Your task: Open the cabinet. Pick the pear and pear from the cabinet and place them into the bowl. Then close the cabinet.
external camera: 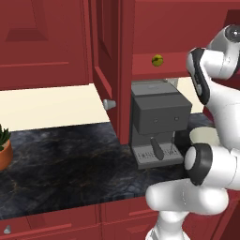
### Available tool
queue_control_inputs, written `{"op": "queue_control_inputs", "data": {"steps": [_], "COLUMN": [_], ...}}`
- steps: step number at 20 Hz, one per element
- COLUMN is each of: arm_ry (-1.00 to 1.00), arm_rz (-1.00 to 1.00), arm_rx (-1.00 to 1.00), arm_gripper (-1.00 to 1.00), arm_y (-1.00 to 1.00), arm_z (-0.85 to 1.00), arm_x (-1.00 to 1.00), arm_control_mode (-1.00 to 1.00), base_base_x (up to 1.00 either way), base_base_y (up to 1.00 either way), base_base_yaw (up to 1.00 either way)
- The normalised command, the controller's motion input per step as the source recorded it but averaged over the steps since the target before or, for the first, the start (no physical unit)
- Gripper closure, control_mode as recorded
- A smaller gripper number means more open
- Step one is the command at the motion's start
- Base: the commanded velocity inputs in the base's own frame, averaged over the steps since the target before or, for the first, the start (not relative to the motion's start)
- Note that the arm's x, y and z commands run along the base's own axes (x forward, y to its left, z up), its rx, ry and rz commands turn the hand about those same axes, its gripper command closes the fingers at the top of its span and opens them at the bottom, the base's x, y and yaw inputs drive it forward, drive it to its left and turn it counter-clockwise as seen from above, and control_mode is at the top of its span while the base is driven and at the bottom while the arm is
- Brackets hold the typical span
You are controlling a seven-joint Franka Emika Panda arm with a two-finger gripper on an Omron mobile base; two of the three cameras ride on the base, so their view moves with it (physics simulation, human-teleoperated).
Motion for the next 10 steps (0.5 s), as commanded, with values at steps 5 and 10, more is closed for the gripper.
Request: {"op": "queue_control_inputs", "data": {"steps": [5,10], "arm_ry": [0.0,0.0], "arm_rz": [0.0,0.0], "arm_rx": [0.0,0.0], "arm_gripper": [-1.0,-1.0], "arm_y": [-0.22,-0.2], "arm_z": [-0.09,-0.1], "arm_x": [0.37,0.36], "arm_control_mode": [-1.0,-1.0], "base_base_x": [0.0,0.0], "base_base_y": [0.0,0.0], "base_base_yaw": [0.0,0.0]}}
